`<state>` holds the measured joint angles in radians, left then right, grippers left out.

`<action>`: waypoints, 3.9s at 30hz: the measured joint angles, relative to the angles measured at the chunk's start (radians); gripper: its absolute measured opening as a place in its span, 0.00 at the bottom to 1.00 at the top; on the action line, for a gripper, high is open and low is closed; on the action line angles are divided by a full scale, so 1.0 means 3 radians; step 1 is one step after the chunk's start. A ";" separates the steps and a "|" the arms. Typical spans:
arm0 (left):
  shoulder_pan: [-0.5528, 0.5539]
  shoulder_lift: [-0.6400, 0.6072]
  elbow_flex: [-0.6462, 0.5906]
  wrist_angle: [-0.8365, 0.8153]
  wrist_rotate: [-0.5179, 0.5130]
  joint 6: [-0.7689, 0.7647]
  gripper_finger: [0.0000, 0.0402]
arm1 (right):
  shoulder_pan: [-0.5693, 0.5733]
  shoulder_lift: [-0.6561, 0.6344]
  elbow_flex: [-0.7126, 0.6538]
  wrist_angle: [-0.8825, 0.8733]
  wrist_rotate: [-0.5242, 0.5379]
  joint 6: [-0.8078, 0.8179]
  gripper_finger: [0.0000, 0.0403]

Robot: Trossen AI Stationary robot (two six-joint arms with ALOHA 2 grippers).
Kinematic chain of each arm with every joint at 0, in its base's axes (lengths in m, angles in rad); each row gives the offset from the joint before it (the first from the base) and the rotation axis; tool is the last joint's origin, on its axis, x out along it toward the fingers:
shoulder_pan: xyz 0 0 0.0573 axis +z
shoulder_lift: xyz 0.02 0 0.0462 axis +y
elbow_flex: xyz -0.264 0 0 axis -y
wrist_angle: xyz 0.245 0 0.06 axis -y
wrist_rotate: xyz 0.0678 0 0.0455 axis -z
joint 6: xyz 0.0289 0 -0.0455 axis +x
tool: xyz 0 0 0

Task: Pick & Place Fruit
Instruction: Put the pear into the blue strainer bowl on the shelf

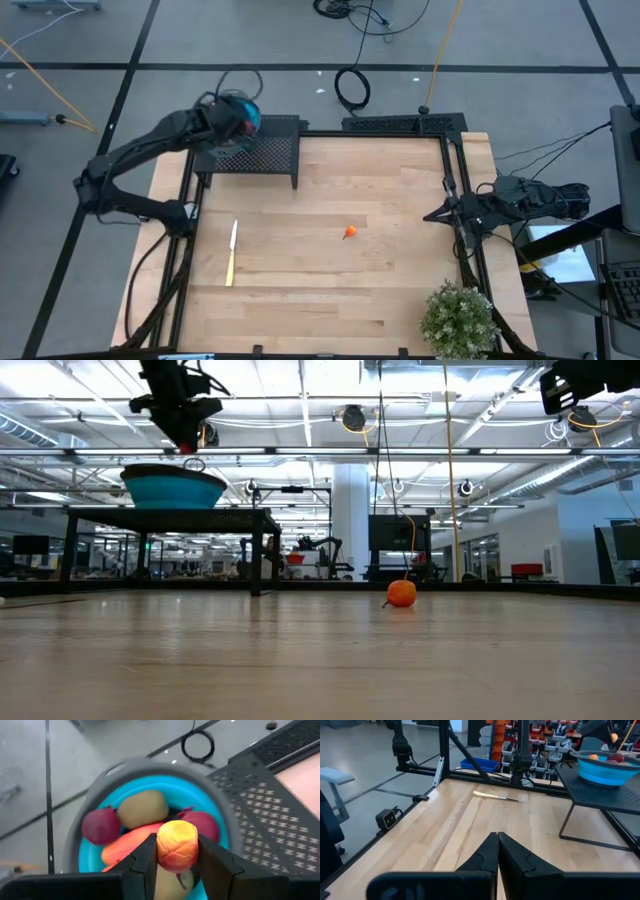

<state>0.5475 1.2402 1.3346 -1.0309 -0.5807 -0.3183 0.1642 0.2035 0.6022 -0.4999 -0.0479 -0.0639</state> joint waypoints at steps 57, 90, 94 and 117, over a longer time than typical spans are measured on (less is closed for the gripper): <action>0.0920 0.0060 0.0012 -0.0065 0.1063 0.0176 0.62 | 0.0000 0.0001 0.0000 0.0280 -0.0003 0.0001 0.00; -0.1170 -0.1280 -0.0437 0.1099 0.1346 0.0118 0.06 | 0.0000 0.2247 0.0057 0.2049 -0.0104 0.0263 0.00; -0.1510 -0.1281 -0.0643 0.1513 0.1323 0.0215 0.02 | 0.0001 0.2484 0.0165 0.2050 -0.0205 0.0263 0.00; -0.2232 -0.2064 -0.1764 0.2374 0.1483 0.0417 0.02 | 0.0004 0.3340 0.0514 0.1990 -0.0374 0.0264 0.00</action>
<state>-0.1222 0.6209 0.8052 -0.3186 -0.1359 -0.1932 0.1654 1.2056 0.7563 0.0971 -0.1601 0.0154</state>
